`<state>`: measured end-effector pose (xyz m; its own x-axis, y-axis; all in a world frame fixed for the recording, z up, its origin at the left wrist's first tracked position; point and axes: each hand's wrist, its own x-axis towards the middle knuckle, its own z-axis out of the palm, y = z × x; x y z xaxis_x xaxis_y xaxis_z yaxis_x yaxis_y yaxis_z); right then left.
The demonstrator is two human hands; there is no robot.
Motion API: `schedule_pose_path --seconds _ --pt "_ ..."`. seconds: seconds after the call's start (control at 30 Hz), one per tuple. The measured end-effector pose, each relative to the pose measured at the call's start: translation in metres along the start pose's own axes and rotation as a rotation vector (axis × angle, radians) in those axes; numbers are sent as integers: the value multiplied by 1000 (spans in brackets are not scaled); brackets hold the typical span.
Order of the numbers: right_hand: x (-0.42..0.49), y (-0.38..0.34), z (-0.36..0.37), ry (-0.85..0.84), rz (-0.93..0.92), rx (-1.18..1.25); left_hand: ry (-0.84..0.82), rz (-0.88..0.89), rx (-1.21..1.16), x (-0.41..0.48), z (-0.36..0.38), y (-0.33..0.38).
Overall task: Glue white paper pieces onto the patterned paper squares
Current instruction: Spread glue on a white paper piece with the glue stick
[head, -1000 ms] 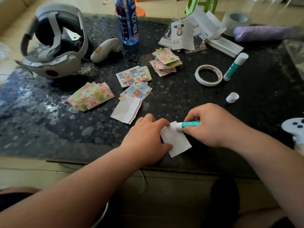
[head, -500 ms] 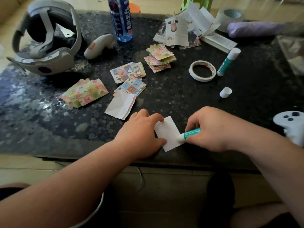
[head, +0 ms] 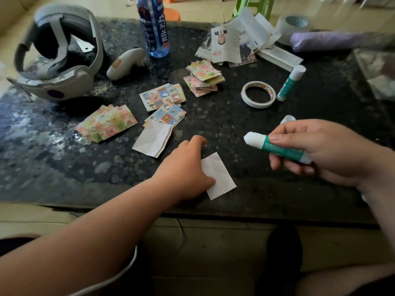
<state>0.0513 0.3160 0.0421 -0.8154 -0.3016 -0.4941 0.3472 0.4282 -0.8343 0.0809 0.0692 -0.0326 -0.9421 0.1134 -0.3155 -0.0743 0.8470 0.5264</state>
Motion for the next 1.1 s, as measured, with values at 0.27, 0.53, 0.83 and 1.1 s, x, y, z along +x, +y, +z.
schedule_pose_path --seconds 0.27,0.53,0.83,1.1 --pt "10 6 3 135 36 107 -41 42 77 17 0 11" --pt "10 9 5 140 69 327 -92 71 3 14 3 20" --pt "16 9 12 155 -10 215 48 -53 -68 6 -10 10" --pt "26 12 31 207 -139 -411 50 49 115 -10 -7 -9"
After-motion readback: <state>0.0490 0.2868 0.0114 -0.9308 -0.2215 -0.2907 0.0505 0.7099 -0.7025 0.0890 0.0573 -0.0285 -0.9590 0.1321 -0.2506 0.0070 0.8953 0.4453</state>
